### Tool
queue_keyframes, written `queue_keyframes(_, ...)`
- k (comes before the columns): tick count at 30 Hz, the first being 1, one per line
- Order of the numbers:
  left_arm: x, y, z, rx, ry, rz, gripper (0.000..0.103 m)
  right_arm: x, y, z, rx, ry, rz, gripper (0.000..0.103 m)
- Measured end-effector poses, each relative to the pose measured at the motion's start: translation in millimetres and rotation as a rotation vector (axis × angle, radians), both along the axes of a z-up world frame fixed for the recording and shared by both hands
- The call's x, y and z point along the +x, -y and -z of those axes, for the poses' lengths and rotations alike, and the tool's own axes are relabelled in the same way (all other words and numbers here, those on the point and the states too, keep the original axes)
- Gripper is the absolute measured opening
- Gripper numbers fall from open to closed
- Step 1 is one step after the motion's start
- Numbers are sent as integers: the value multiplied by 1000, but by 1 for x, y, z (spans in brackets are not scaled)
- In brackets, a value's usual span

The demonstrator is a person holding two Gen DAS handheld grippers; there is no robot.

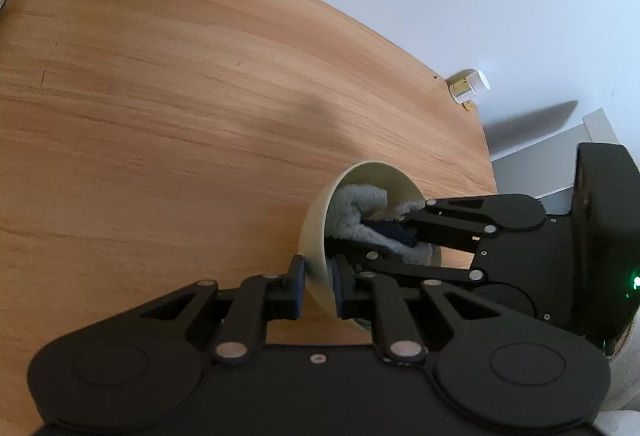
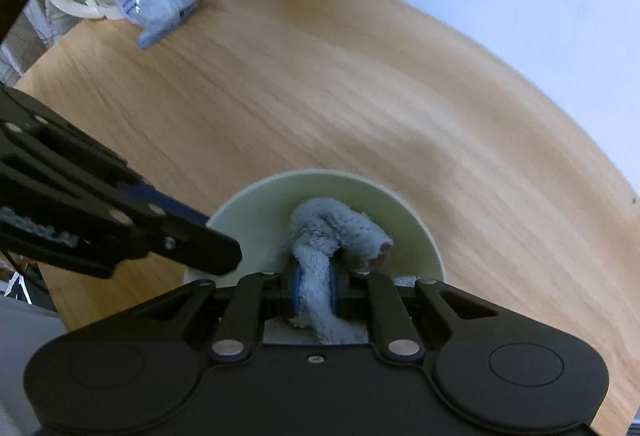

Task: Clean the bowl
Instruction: 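Wipe around the bowl's inner wall with the towel while the left tool holds the rim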

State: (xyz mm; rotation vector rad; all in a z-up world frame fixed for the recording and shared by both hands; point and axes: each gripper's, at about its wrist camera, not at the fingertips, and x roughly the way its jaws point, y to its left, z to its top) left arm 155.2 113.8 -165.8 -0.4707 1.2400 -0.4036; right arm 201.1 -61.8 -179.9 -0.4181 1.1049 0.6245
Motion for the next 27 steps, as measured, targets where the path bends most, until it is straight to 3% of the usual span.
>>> queue_keyframes(5,1,6,-1,20,4,8,13,-1,3,-10,-18,-56,-35,15)
queue_keyframes(11,3,9,0,25,-3,3,13,-16,13,-44,-77,55,-32,15)
queue_keyframes(17,3,13,-1,37,0,6,13,-12,5,-24,-187,89,-20,14)
queue_keyframes(21,2,15,-2,42,3,11,13,-8,1,-11,-208,59,-6,14)
queue_keyframes(27,2,15,-2,45,1,10,13,-1,6,-3,-138,-40,27,15)
